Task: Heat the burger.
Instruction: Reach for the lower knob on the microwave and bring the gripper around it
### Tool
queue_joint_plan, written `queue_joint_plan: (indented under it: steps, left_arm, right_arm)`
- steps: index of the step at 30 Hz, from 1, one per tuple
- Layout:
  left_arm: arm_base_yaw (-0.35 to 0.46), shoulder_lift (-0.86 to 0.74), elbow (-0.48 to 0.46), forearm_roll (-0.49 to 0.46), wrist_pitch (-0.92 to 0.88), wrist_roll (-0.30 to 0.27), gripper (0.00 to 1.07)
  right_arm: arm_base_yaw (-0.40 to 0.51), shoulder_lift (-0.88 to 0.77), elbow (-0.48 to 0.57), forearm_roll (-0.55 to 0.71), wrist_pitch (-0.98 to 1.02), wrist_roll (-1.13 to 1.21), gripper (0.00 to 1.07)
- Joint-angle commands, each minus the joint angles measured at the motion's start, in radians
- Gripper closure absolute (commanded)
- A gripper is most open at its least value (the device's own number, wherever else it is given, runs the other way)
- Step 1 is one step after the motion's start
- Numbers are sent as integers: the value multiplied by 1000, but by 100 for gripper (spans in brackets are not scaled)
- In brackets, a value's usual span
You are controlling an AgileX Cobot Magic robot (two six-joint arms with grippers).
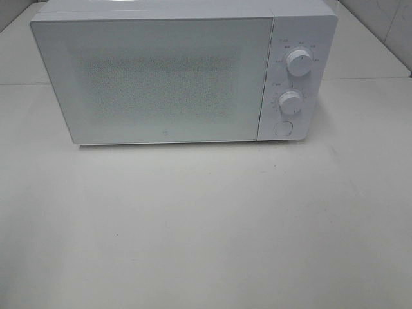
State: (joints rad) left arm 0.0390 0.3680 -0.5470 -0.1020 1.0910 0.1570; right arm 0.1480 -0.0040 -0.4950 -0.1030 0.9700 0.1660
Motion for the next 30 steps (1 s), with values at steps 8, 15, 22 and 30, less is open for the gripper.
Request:
queue_joint_plan:
  steps: [8,15,22,30]
  left_arm:
    - [2,-256,28,-31,-18,4,8]
    - [2,-400,28,-25,-18,4,8]
    - [2,-396,28,-31,-18,3,8]
    - [2,-395,28,-32,-18,3,8]
  right_arm:
    - [-6,-27,1,-2,-7,7,32]
    - [-6,-27,1,-2,-7,7,32]
    - [-6,-24,1,-1,-7,7,32]
    - [-6,-24,1,-1,-7,7,32]
